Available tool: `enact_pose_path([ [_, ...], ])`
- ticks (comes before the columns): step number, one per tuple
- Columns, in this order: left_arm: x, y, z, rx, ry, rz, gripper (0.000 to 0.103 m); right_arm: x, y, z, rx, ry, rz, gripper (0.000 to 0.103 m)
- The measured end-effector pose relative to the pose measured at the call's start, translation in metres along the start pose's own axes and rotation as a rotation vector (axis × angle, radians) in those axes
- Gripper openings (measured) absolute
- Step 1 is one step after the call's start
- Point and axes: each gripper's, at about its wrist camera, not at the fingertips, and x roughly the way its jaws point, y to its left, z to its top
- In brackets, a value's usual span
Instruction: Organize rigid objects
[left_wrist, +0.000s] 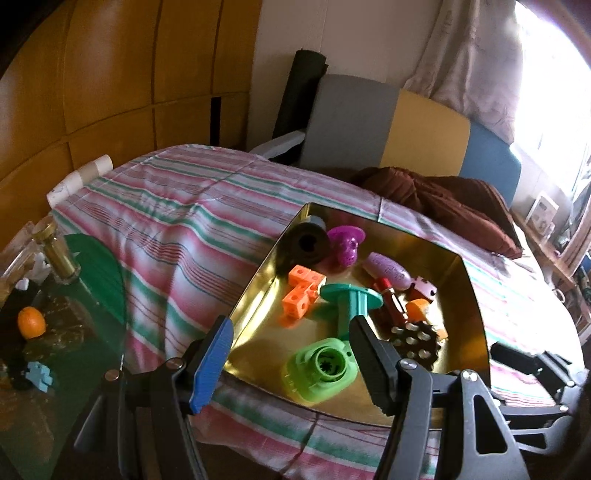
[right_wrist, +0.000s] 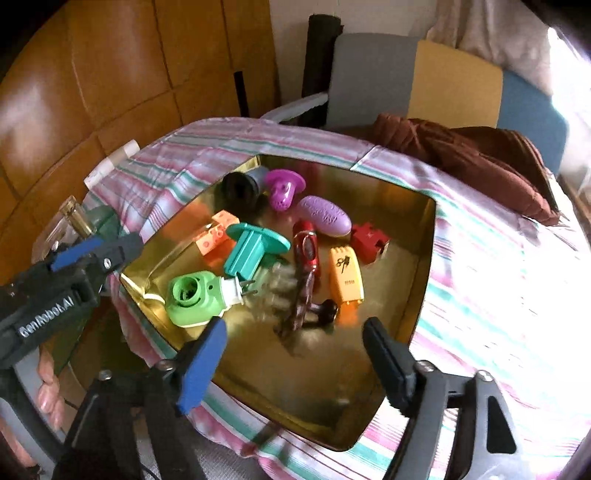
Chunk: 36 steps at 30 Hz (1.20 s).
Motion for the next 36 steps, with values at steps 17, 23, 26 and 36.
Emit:
enact_pose_path([
  [17,-0.020,0.006,0.009,-0.013,-0.036,0.117,0.066,-0.010,-0.005,0.014,0.095,-0.027,-0.088,0.103],
  [23,-0.020,0.006,0.010,0.001,-0.040,0.179,0.066,-0.010,-0.008,0.020,0.146,-0.023,-0.157,0.103],
  [26,-0.019,0.005,0.010,0.008,-0.021,0.181,0.066,-0.012,-0.011,0.022,0.175,-0.032,-0.178,0.103],
  [36,-0.014,-0.002,0.008,0.050,0.014,0.215,0.066,-0.017,-0.005,0.028,0.214,-0.061,-0.197,0.103],
])
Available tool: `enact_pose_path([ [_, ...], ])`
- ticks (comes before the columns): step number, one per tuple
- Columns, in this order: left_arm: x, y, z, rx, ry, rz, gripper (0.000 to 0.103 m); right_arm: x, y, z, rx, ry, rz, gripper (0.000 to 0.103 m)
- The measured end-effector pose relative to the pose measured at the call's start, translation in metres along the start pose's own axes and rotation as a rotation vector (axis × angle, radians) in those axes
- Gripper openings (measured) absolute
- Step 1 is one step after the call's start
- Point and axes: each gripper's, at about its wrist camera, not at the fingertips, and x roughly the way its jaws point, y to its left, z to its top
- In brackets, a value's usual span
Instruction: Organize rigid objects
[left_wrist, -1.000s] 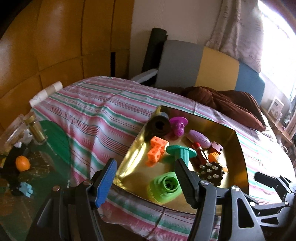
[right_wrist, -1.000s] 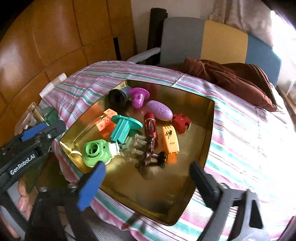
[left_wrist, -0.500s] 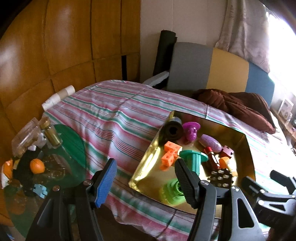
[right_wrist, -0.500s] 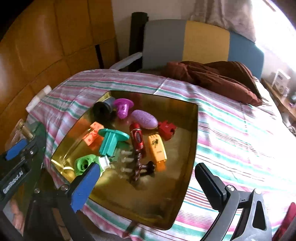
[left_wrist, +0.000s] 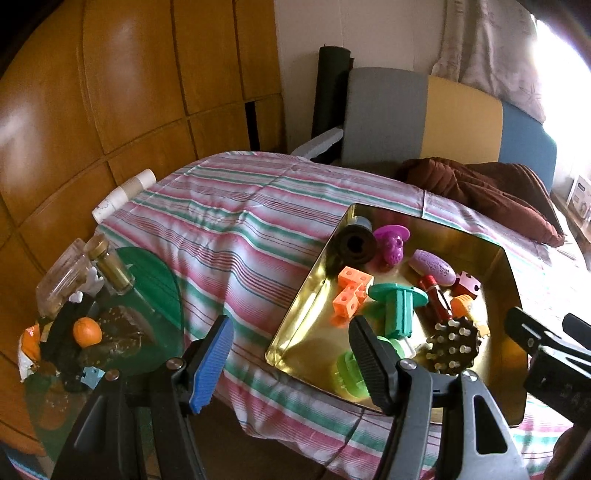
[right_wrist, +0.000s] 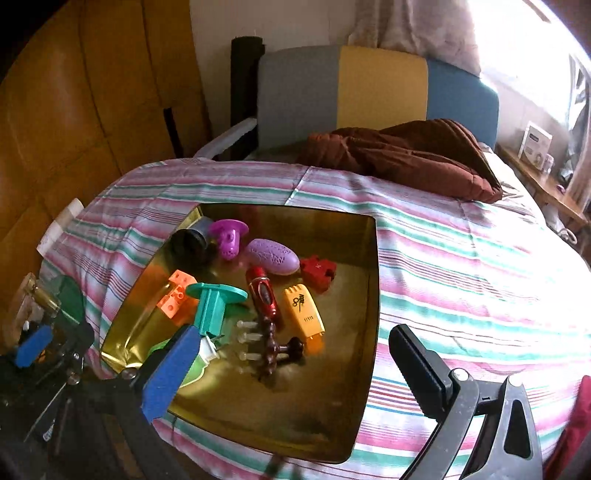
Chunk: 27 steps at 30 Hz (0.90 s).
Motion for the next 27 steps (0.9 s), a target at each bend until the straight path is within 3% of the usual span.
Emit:
enact_pose_path([
  [15,0.012,-0.003,0.005,0.004,0.052,-0.011,0.061,0.006,0.004,-0.004,0.018,0.030,-0.037,0.103],
  [23,0.016,-0.002,0.004,-0.017,0.089,-0.058,0.060,0.006,0.003,-0.003,0.021,0.029,-0.044,0.103],
  [27,0.015,-0.007,0.002,0.001,0.097,-0.084,0.053,0.007,0.001,-0.003,0.030,0.029,-0.048,0.103],
])
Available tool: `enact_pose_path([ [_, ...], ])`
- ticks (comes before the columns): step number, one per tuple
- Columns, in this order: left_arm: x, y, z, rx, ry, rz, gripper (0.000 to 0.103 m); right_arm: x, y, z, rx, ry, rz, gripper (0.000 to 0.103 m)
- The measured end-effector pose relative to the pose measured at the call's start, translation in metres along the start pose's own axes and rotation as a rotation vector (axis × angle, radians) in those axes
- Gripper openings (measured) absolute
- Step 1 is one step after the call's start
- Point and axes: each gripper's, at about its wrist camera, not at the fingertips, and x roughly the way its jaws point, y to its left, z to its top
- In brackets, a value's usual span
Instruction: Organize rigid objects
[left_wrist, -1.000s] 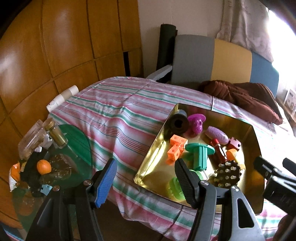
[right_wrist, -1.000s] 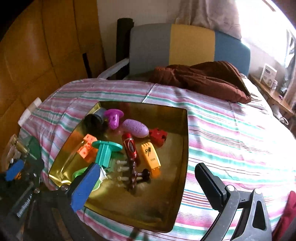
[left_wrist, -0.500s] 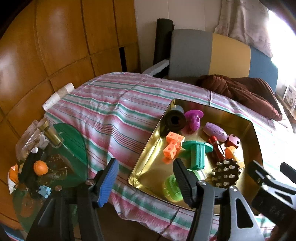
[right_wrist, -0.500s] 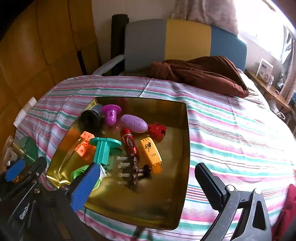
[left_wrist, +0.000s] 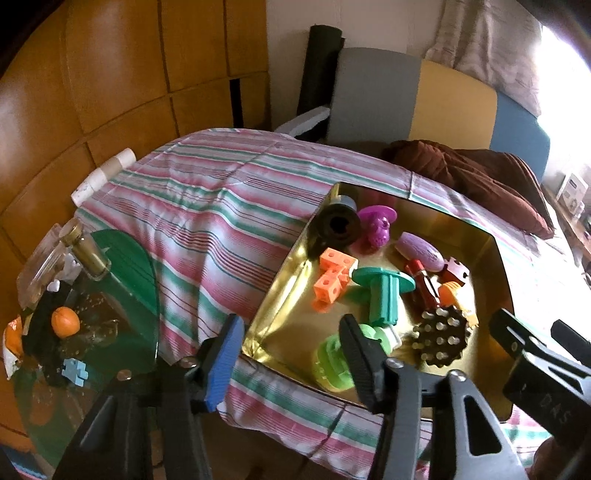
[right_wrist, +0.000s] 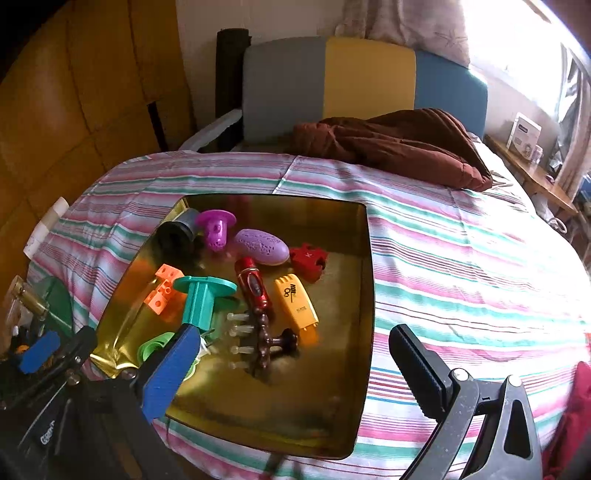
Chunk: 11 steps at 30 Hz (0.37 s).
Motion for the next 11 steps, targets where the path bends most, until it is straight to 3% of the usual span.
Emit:
enact_pose_path([
  [11,-0.0066,-0.0077,-0.0014,0.022,-0.033,-0.020,0.052,0.0009,-0.0025,-0.0006,0.005,0.001,0.001,0.103],
])
